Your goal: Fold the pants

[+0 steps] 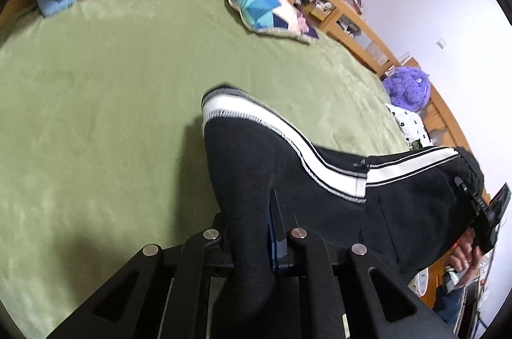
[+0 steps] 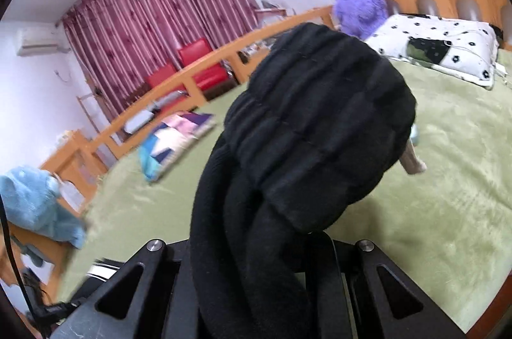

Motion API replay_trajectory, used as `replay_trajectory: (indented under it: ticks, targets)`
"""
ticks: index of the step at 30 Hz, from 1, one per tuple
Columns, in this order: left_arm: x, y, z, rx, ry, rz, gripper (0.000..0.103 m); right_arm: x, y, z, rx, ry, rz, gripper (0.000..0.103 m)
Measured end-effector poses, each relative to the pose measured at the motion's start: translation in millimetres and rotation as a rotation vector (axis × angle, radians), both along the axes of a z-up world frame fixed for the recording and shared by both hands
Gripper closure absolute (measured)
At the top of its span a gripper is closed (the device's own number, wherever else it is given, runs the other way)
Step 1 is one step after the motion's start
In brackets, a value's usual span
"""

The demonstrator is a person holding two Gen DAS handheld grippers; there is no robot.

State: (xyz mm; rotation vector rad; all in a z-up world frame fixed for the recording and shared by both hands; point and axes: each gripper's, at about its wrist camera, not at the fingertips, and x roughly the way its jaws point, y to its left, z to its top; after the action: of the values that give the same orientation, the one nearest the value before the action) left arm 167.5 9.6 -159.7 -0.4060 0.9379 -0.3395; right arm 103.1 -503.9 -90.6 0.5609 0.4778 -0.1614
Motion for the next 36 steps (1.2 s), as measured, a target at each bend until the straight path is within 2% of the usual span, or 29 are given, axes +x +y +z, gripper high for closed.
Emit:
replay_trajectory:
  ticks: [3, 5, 8, 10, 12, 14, 17, 18, 19, 21, 22, 24, 25, 26, 28, 31, 33, 36]
  targets:
    - [-9, 28, 14, 0.022, -0.035, 0.027, 0.091, -2, 33, 21, 0.018, -0.034, 0.049, 0.089]
    - [-18, 60, 22, 0.04, -0.053, 0.074, 0.091, -1, 58, 30, 0.023, -0.048, 0.1, 0.089]
    - [-32, 109, 26, 0.056, -0.049, 0.144, 0.091, 6, 98, 34, 0.018, -0.05, 0.187, 0.089]
    - [-42, 138, 21, 0.099, -0.024, 0.17, 0.091, 9, 117, 27, 0.018, -0.049, 0.23, 0.089]
    - [-51, 158, 10, 0.114, 0.012, 0.19, 0.091, 11, 134, 10, 0.012, -0.029, 0.254, 0.089]
    - [-56, 168, -7, 0.092, 0.062, 0.181, 0.09, 11, 138, -15, -0.004, 0.016, 0.241, 0.089]
    - [-59, 172, -32, 0.093, 0.14, 0.193, 0.083, 8, 120, -60, 0.006, 0.138, 0.147, 0.086]
    - [-61, 172, -39, 0.104, 0.162, 0.192, 0.075, 8, 108, -80, 0.017, 0.21, 0.109, 0.082]
    - [-63, 172, -46, 0.121, 0.18, 0.19, 0.067, 8, 100, -94, 0.038, 0.263, 0.094, 0.079]
    - [-71, 171, -55, 0.133, 0.194, 0.186, 0.061, 4, 74, -133, 0.16, 0.399, 0.091, 0.076]
    - [-76, 170, -60, 0.123, 0.199, 0.185, 0.054, -3, 66, -147, 0.223, 0.427, 0.1, 0.076]
    - [-84, 168, -68, 0.105, 0.205, 0.18, 0.045, -23, 62, -160, 0.267, 0.423, 0.112, 0.072]
    - [-89, 166, -71, 0.114, 0.2, 0.181, 0.043, -31, 64, -158, 0.255, 0.418, 0.113, 0.071]
    - [-92, 163, -72, 0.128, 0.194, 0.185, 0.042, -40, 69, -154, 0.22, 0.416, 0.11, 0.066]
    - [-97, 157, -72, 0.152, 0.192, 0.18, 0.035, -56, 87, -142, 0.129, 0.417, 0.118, 0.066]
    - [-108, 149, -70, 0.181, 0.188, 0.17, 0.03, -68, 110, -113, -0.023, 0.408, 0.113, 0.066]
    - [-114, 144, -68, 0.203, 0.177, 0.176, 0.029, -79, 132, -97, -0.131, 0.407, 0.12, 0.066]
    - [-126, 138, -65, 0.231, 0.165, 0.196, 0.027, -84, 163, -79, -0.214, 0.39, 0.158, 0.063]
